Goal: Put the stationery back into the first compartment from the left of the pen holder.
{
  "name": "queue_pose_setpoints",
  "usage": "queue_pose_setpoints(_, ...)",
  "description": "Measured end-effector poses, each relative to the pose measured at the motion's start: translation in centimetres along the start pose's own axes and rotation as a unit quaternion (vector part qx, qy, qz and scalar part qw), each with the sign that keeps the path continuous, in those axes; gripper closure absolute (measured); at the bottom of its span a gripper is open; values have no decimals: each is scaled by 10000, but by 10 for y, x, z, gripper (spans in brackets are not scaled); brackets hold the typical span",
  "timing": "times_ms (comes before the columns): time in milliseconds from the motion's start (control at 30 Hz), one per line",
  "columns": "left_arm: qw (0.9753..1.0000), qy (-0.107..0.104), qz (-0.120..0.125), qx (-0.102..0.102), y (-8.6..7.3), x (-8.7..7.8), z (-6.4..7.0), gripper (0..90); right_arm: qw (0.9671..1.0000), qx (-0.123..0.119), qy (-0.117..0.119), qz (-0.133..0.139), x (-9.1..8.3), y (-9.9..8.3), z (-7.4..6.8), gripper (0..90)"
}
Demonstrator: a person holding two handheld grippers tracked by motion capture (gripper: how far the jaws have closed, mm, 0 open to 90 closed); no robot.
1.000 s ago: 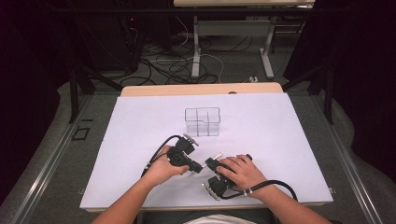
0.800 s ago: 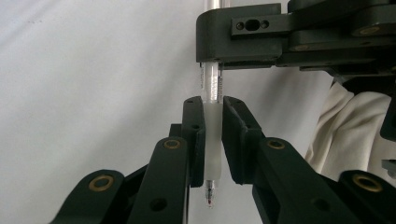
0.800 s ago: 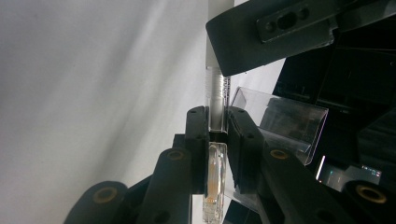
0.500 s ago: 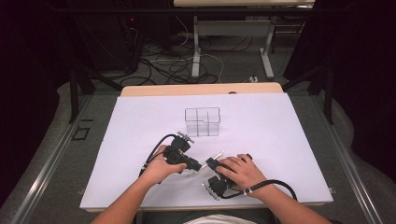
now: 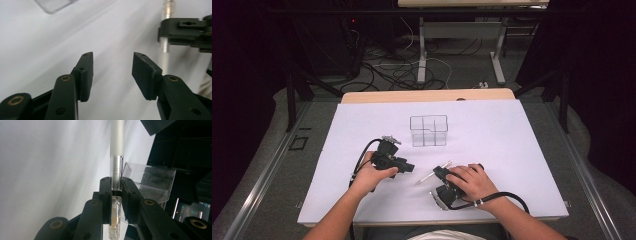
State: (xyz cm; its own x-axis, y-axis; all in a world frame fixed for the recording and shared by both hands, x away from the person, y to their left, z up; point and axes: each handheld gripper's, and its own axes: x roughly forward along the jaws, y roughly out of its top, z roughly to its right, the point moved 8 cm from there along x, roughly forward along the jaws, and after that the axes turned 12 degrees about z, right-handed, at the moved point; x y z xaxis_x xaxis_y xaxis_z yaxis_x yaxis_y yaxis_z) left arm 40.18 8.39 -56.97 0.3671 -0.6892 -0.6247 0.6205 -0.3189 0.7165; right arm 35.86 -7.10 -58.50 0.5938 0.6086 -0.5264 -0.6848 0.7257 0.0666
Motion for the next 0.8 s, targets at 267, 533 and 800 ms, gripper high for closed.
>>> queue_pose_setpoints(267,9989,395,229,71,1,-7,-19,413,9946,960,-309,250,-6,-7,14,797)
queue_pose_setpoints(533,9969,638,441,-136,3,-17,-37,386,9649,2415,-742,710,-6,-21,47,796)
queue_pose_setpoints(800,9933,894,705,-213,5,-25,-51,291,9199,3602,-967,1214,4,-29,77,796)
